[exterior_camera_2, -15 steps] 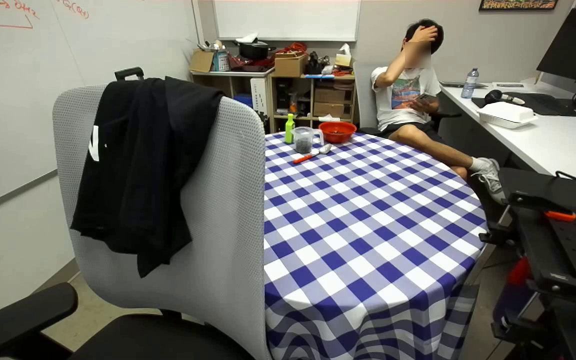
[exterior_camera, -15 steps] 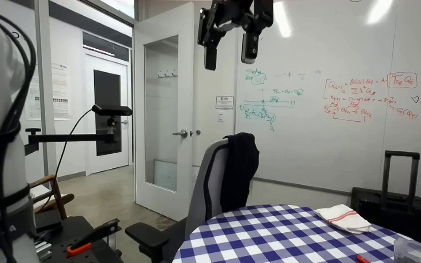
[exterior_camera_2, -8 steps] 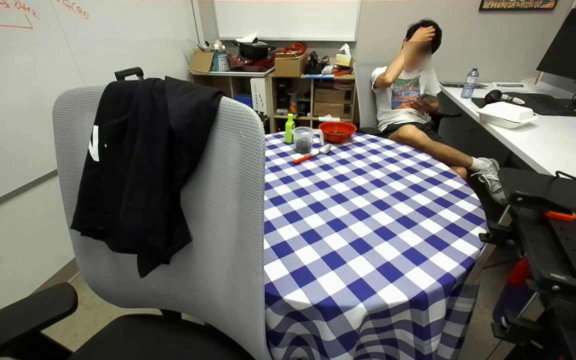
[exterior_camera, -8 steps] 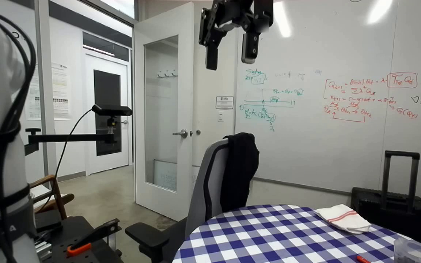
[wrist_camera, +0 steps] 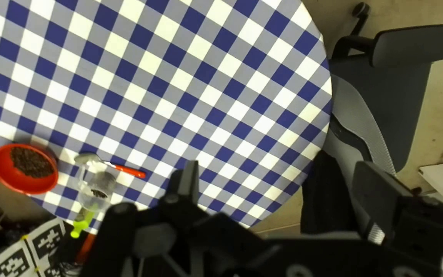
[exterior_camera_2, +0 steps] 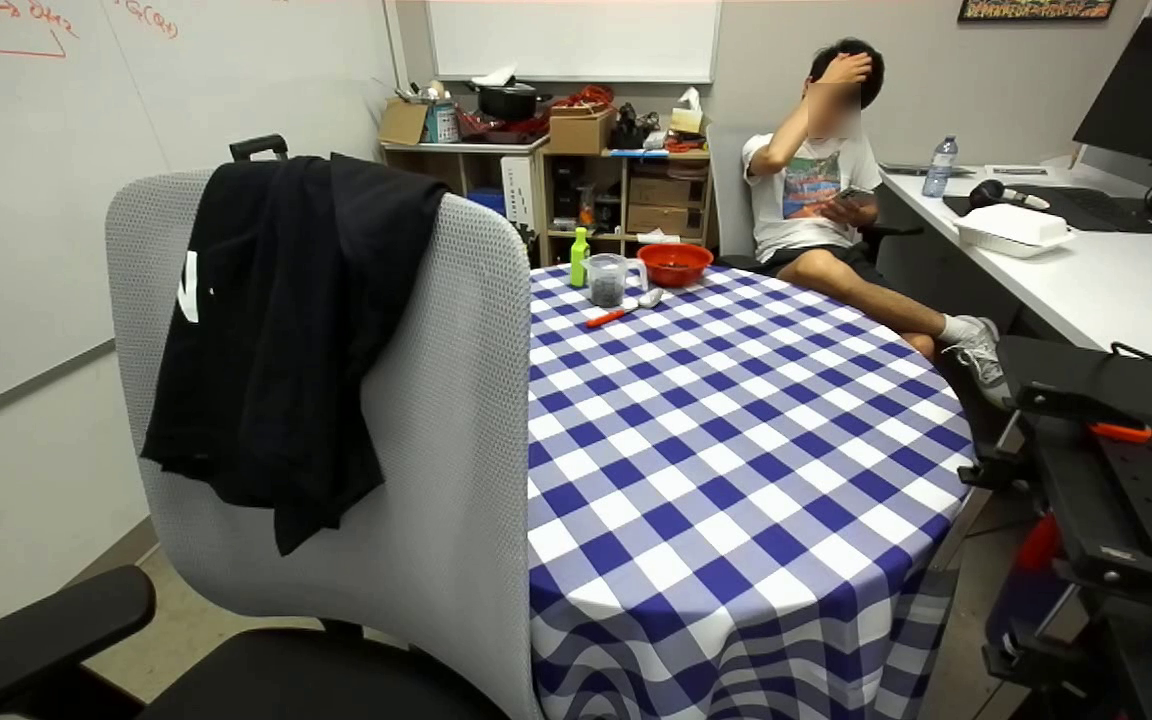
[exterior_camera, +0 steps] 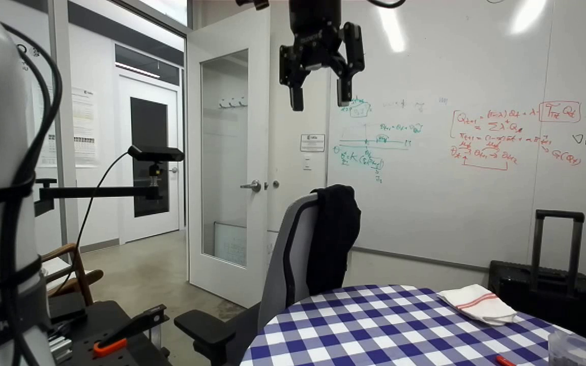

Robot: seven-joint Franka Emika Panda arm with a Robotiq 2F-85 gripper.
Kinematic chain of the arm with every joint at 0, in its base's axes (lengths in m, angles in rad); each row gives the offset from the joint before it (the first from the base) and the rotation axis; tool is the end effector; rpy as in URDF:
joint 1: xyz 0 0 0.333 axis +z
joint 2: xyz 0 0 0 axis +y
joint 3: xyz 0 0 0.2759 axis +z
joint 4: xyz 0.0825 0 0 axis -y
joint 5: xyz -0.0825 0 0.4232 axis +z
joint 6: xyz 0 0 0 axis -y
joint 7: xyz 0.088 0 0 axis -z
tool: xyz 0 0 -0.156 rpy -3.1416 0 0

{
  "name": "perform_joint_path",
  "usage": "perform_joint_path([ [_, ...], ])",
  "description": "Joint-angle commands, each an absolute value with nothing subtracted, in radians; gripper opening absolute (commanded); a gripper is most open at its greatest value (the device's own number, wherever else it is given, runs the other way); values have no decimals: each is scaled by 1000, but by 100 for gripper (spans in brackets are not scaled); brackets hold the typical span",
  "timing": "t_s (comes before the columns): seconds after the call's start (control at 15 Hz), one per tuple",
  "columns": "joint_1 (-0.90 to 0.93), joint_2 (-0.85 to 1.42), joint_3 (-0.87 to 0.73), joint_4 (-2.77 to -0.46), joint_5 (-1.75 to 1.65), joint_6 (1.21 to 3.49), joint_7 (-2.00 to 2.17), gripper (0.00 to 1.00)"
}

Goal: Pick the cloth on the back rest of the chair and put it on the table

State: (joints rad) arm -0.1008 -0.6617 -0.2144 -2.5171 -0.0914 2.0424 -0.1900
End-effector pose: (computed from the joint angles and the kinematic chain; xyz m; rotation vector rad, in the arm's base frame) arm 0.4199 -0.1378 0.4183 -3.1230 0.0909 -0.2871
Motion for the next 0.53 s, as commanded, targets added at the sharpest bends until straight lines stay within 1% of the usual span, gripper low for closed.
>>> perform_joint_path([
  [0.0, -39, -557, -127, -2493, -107, 2136, -207, 100],
  [0.33, -33, -441, -3, -2453, -288, 2184, -194, 100],
  [0.47, -36, -428, 20, -2445, -357, 2266, -171, 100],
])
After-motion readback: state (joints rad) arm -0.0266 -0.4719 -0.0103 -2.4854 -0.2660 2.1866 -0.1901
